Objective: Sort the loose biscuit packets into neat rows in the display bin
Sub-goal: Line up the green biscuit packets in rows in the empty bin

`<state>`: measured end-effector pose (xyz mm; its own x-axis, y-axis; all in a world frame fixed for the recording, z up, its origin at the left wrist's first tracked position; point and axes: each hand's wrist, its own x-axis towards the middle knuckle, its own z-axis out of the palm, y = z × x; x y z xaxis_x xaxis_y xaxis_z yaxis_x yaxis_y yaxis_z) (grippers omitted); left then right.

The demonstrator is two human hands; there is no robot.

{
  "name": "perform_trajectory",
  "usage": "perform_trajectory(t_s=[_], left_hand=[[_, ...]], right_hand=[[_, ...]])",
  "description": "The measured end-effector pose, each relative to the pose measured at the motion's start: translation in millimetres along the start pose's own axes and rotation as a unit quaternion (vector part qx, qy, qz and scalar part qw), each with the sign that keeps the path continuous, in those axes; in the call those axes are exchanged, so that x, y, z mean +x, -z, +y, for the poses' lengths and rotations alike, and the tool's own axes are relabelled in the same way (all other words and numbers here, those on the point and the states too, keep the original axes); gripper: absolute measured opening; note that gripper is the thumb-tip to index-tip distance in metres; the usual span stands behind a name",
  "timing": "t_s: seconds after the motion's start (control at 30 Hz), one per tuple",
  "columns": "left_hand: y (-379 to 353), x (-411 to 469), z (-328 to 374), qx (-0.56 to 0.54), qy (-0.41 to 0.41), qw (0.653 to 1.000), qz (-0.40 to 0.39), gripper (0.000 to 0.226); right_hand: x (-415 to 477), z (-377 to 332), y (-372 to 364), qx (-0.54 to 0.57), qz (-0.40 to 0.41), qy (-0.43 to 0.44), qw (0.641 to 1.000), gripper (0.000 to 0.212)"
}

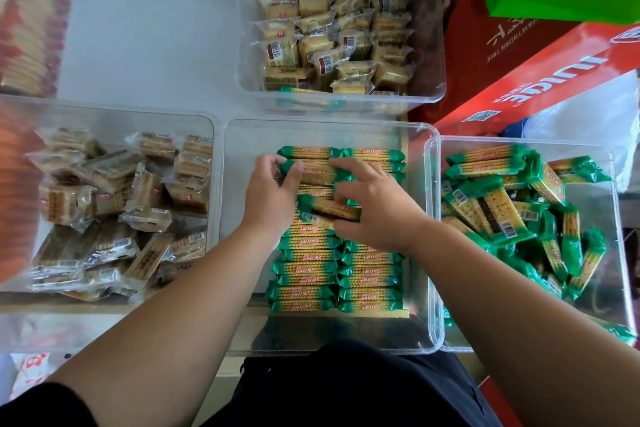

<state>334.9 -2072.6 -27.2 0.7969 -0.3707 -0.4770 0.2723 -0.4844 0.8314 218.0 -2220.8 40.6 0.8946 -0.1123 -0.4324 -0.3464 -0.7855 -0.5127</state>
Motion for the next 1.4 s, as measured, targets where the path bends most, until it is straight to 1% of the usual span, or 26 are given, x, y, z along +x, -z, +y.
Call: perform_trajectory(t_s=[0.07,0.13,0.17,0.3,0.37,0.43,0.5,0.57,0.67,0.7,0.77,0.83,0.9,0.93,1.0,1.1,1.17,1.27,1.3,1.33,1.4], left_hand=[[1.1,4.2,5.3,-0.017,0.017,1.000,-0.010,0.038],[2.7,10.0,8.5,-0.008,0.030,0.999,-0.017,0.048],[3.8,12.0,10.6,-0.005,0.038,0.999,-0.021,0.048],[8.2,13.0,13.6,-0.052,0.049,0.997,-0.034,0.030],[8.5,9.9,11.2,-0.069,0.061,0.994,-0.056,0.034],[7.1,9.2,7.6,-0.042,0.049,0.995,-0.069,0.036],[4.9,10.5,4.5,0.028,-0.003,0.996,-0.082,0.038],[3.6,13.0,7.1,0.109,-0.056,0.990,-0.076,0.042],[0.2,15.3,4.4,0.157,-0.073,0.982,-0.076,0.041],[-0.1,15.9,2.0,0.151,-0.061,0.983,-0.081,0.041],[-2.0,13.3,-1.0,0.104,-0.007,0.991,-0.089,0.036],[-3.9,9.5,1.7,0.033,0.042,0.994,-0.093,0.026],[-5.3,7.2,12.1,-0.063,0.099,0.990,-0.078,0.033],[-5.9,9.0,15.1,-0.087,0.116,0.987,-0.070,0.036],[-6.4,14.0,19.3,-0.081,0.114,0.989,-0.051,0.038],[-6.7,19.5,19.7,-0.097,0.120,0.987,-0.031,0.030],[-7.1,20.6,17.0,-0.087,0.109,0.990,-0.020,0.025],[-7.5,22.4,13.9,-0.056,0.088,0.994,0.003,0.023],[-7.8,23.3,13.7,-0.054,0.089,0.995,0.008,0.023],[-8.3,23.7,14.4,-0.052,0.091,0.994,0.013,0.024],[-9.7,23.1,16.2,-0.038,0.086,0.995,0.028,0.028]], right_hand=[[2.4,-1.8,-1.7,-0.014,-0.017,-0.014,1.000,0.026],[7.8,-2.4,-1.1,-0.003,-0.001,-0.045,0.999,0.031],[10.6,-2.8,0.0,-0.003,0.008,-0.055,0.998,0.033],[11.0,-3.0,9.9,-0.024,0.038,-0.035,0.998,0.031],[3.4,0.5,17.1,-0.049,0.060,-0.024,0.997,0.031],[-5.7,5.1,24.8,-0.083,0.079,-0.019,0.993,0.029],[-12.4,10.6,30.8,-0.109,0.107,-0.019,0.988,0.026],[-14.1,14.6,33.7,-0.128,0.136,-0.029,0.982,0.022],[-8.6,10.7,30.6,-0.147,0.169,-0.032,0.974,0.016],[-4.7,6.4,27.7,-0.154,0.180,-0.025,0.971,0.012],[8.5,-0.9,19.1,-0.171,0.185,-0.013,0.968,0.008],[25.4,-6.2,7.4,-0.189,0.141,0.000,0.972,0.012],[37.1,-10.8,-0.8,-0.191,0.091,0.004,0.977,0.018],[39.6,-14.5,-0.9,-0.176,0.081,-0.008,0.981,0.021],[39.8,-21.1,4.3,-0.133,0.072,-0.026,0.988,0.025],[34.5,-19.6,12.2,-0.087,0.056,-0.024,0.994,0.023],[28.6,-13.6,8.2,-0.078,0.079,-0.016,0.994,0.019],[19.2,-6.7,-3.8,-0.071,0.153,-0.031,0.985,0.015],[17.5,-5.7,-5.6,-0.061,0.166,-0.031,0.984,0.014],[16.4,-5.0,-6.0,-0.054,0.166,-0.023,0.984,0.014],[15.5,-4.6,-4.3,-0.047,0.141,0.000,0.989,0.014]])
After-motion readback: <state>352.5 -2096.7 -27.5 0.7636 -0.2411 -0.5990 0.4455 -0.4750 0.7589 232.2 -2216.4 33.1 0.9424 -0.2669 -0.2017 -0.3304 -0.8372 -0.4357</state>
